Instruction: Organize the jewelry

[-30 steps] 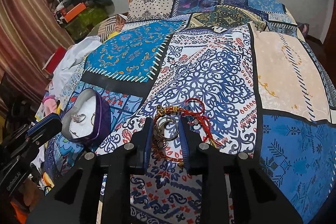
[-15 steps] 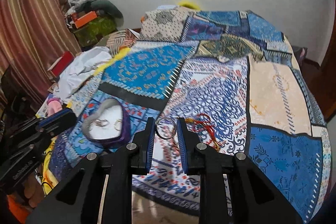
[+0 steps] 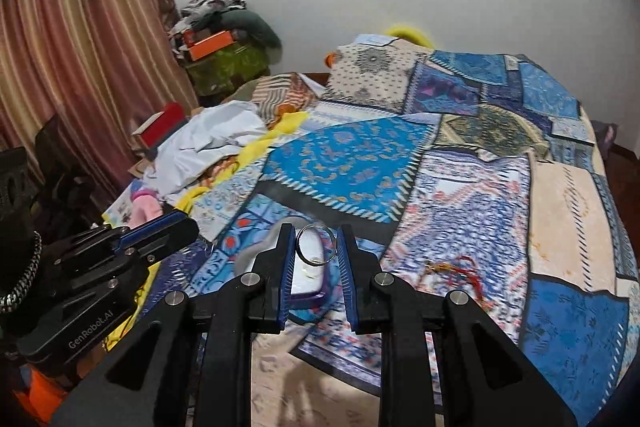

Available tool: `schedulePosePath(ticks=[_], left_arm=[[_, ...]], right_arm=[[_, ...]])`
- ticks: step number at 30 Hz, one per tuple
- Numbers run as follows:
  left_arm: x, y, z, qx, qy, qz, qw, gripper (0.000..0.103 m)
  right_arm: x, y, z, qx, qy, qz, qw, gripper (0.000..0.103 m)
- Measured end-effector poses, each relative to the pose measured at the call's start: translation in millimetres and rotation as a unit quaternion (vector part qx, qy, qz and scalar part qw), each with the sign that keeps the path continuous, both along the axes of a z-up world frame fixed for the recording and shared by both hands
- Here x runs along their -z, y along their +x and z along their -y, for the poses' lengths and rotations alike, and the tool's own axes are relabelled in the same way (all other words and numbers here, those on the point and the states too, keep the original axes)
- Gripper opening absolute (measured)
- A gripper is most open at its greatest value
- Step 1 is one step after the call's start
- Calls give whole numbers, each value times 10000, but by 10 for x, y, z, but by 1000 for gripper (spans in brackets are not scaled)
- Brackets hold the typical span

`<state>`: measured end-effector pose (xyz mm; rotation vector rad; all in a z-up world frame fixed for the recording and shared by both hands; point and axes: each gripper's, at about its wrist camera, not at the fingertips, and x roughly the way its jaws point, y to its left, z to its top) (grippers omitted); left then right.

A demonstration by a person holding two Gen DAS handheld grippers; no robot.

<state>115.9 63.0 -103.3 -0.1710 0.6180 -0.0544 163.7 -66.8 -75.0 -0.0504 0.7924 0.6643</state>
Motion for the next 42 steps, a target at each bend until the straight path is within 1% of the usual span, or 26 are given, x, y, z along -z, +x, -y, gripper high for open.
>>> schedulePosePath(ticks=[7,10,17,23,27,31,39,40,42], left_arm=[[111,22,-132,-127,-18,-130,9998,8],[161,54,-171,-121,-53,-196,9997,8],[262,182,-197,23,-212,-317,9993,8],[364,291,-152,163,-306,-460,9983,8],[416,341,-145,233,-390,-554,9974,8],[451,361,-133,248,-385,-634,9969,8],[436,356,-131,254,-387,-710,9964,9],[427,350,-126,252,-371,-709,9965,10],[410,341,-128,245,-360,-684,9967,14]], right_arm=[[149,35,-221,-276,-39,-174,9995,19],[277,81,-320,-372,-132,-299,9988,19],[532,117,-424,-532,-350,-593,9962,19],[687,124,-483,-650,-582,-709,9937,19],[737,125,-497,-666,-683,-733,9927,19],[767,141,-502,-648,-727,-744,9925,19],[769,131,-515,-632,-815,-745,9919,20],[770,128,-516,-629,-828,-751,9917,20],[758,123,-514,-610,-851,-739,9918,29]])
